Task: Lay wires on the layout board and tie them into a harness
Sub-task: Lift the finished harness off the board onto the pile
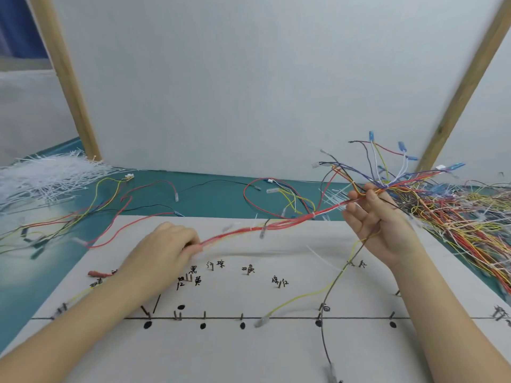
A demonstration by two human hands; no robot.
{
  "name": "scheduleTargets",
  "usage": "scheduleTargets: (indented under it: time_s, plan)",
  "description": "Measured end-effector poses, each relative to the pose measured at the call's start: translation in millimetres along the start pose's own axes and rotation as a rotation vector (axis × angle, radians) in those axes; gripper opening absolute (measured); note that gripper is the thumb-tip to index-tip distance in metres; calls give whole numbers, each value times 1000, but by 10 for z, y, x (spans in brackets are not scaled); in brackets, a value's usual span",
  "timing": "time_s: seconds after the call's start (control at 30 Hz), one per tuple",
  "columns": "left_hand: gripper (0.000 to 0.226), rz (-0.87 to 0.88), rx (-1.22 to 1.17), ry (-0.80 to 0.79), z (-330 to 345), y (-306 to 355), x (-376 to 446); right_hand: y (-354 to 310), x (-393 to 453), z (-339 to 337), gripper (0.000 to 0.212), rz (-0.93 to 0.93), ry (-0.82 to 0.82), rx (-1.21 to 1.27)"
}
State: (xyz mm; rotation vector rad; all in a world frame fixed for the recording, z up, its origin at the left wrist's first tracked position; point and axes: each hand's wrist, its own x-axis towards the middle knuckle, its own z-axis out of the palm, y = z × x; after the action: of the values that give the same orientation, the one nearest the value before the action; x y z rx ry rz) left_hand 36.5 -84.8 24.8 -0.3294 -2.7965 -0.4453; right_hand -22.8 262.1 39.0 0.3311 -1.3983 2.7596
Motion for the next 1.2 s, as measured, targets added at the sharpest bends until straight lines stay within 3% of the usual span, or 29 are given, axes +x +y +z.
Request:
scheduleTargets:
  time_s: [0.1, 0.17, 0.23, 0.33, 0.4, 0.47, 0.5, 0.57, 0.63, 0.7, 0.77, 0.8, 0.83, 0.9, 0.93, 0.97, 1.03, 1.07, 1.1, 1.2]
  plan:
    - [21, 20, -186, 166, -157, -9, -8, -72, -7, -15, 23, 5, -34, 44]
    - [16, 33, -283, 192, -256, -36, 19, -149, -26, -5, 30, 56, -165, 101]
    - [10, 21, -473, 152, -316, -89, 94, -249, -49, 8, 56, 105, -310, 169]
    - [25, -24, -762, 0, -388, -145, 200, -333, -44, 107, 53, 71, -338, 195]
    - [28, -29, -635, -133, -384, -136, 221, -313, -38, 212, 37, 4, -202, 140]
    - [23, -6, -338, -262, -344, -34, 187, -258, -32, 286, 30, -25, -102, 167]
    - [21, 34, -144, -245, -305, 55, 144, -240, -32, 314, 30, -30, -57, 185]
    - [26, 229, 100, 15, -155, 310, 6, -239, -30, 366, 23, -51, 58, 180]
    - [35, 391, -7, 137, -35, 694, -170, -243, -26, 413, 21, -78, 115, 139]
    - [52, 363, -204, -97, 47, 1130, -271, -241, -30, 482, 21, -97, 119, 95]
    - [64, 211, -423, -385, 211, 1481, -260, -249, -49, 551, 23, -120, 138, 17]
    - [64, 146, -516, -457, 276, 1620, -210, -263, -66, 579, 23, -135, 151, -52]
    - [56, 96, -645, -519, 295, 1731, -161, -281, -85, 602, 21, -153, 165, -135]
    - [17, 38, -1031, -571, 303, 1847, -79, -325, -108, 591, 15, -199, 209, -321]
    - [11, 36, -1154, -538, 319, 1835, -41, -352, -113, 557, 14, -228, 246, -412]
    - [22, 42, -1160, -465, 292, 1773, -1, -384, -114, 515, 15, -261, 286, -488]
    - [17, 66, -902, -262, 169, 1551, 131, -453, -114, 436, 16, -296, 330, -544]
    - [5, 69, -684, -190, 121, 1394, 205, -484, -113, 408, 15, -281, 330, -513]
    - [9, 55, -442, -163, 78, 1236, 271, -504, -116, 393, 14, -249, 317, -465]
    - [36, -43, 61, -291, 87, 842, 392, -488, -110, 381, 16, -177, 307, -541]
